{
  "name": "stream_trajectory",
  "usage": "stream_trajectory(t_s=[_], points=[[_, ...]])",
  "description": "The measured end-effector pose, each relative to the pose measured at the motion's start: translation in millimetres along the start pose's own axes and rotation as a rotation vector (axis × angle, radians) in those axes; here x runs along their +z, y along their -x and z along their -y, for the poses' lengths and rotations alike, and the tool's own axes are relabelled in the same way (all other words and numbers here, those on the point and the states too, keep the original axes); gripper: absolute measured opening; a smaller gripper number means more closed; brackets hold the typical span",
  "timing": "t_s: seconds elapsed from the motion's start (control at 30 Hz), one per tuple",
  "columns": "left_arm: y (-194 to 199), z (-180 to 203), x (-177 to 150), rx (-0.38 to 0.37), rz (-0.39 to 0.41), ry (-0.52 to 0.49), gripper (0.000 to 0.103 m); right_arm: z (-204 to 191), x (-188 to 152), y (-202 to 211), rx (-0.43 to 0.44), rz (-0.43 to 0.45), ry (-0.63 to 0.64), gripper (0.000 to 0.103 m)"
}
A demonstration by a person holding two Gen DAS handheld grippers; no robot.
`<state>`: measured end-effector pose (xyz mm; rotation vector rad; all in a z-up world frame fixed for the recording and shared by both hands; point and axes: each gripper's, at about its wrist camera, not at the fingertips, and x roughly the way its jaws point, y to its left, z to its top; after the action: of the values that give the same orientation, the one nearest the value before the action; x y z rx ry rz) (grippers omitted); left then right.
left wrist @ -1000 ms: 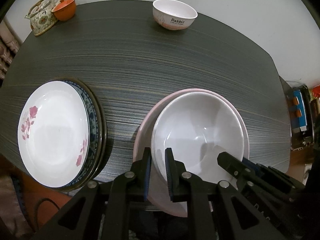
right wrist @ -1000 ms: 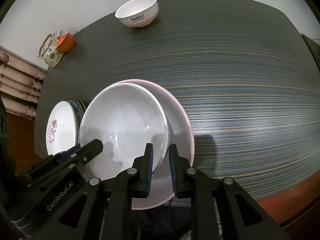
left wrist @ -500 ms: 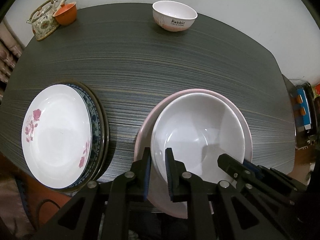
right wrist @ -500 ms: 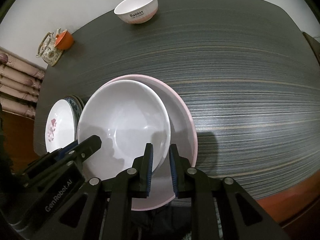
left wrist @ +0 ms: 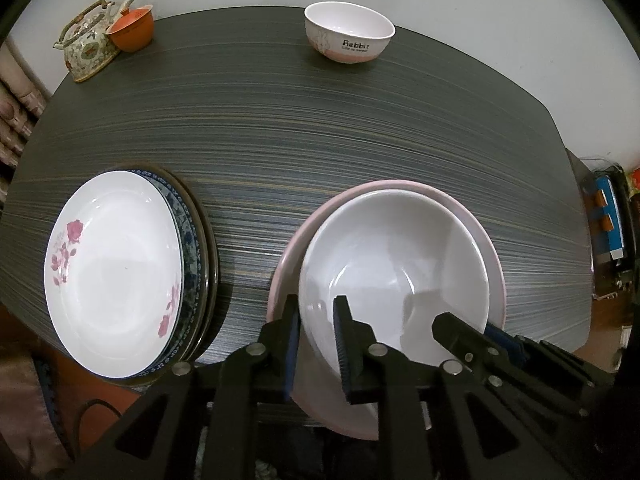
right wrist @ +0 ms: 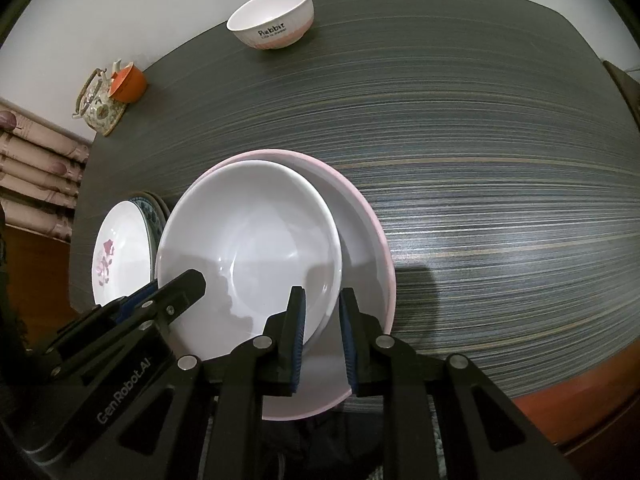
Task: Organize plates and bowls
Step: 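Lower the white bowl into the pink-rimmed bowl, then open the right gripper to release the white bowl, then move the right gripper to the white 'Rabbit' bowl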
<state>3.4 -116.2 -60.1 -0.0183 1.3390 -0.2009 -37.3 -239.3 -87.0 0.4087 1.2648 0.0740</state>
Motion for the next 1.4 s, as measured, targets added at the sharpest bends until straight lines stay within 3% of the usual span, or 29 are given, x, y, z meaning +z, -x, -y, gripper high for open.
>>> stream_trajectory(t_s=[0.7,0.97,1.4], points=[[5,-5,3,-0.014,0.013,0.013,0.022,-4,-5,6,-0.006,0.007,0.011,0.026],[13,-7,5,-0.029,0.036,0.010,0.022,-5,-3,16,-0.028,0.057,0.016,0.039],[25,-12,11,-0.065,0.074,0.011,0.028,-9,5,24,-0.038,0.093,0.034,0.040]])
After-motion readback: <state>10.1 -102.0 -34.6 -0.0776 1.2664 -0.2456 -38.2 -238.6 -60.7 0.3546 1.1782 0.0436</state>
